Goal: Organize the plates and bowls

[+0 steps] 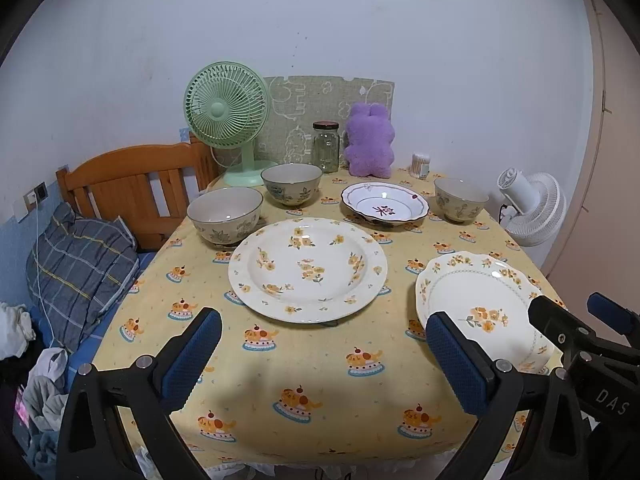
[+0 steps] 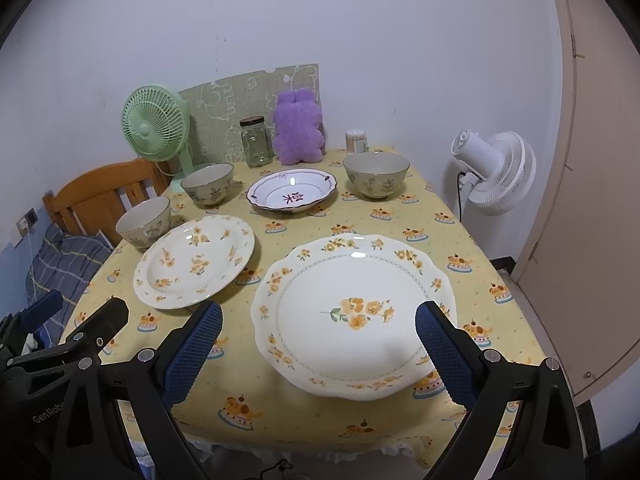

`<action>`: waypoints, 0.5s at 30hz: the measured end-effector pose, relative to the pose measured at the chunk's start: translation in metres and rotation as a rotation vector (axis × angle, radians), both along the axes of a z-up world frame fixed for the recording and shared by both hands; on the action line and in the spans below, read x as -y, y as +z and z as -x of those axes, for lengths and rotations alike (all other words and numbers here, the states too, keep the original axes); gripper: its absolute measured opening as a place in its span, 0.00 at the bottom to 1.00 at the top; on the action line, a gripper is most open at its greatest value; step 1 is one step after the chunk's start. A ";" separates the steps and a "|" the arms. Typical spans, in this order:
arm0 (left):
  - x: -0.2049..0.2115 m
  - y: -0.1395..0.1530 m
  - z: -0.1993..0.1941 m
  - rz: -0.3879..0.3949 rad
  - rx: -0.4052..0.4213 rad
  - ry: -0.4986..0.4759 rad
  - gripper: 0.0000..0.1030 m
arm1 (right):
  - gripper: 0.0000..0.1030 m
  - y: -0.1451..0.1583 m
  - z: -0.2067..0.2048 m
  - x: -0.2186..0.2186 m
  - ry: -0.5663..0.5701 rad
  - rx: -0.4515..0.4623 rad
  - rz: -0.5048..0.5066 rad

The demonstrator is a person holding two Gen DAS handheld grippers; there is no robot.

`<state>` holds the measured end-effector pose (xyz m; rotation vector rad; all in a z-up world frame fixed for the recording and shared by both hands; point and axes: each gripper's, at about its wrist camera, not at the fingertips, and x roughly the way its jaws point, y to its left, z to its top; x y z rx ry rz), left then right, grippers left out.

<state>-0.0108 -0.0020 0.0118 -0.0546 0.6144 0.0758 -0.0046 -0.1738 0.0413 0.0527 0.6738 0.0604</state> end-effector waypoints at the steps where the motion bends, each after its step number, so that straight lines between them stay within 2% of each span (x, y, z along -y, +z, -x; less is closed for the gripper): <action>1: 0.000 0.000 0.000 0.001 0.000 0.000 1.00 | 0.96 0.000 -0.001 -0.001 0.000 0.000 0.001; 15: -0.002 -0.001 -0.005 -0.005 -0.005 0.000 1.00 | 0.96 0.000 -0.003 -0.001 0.000 -0.001 -0.001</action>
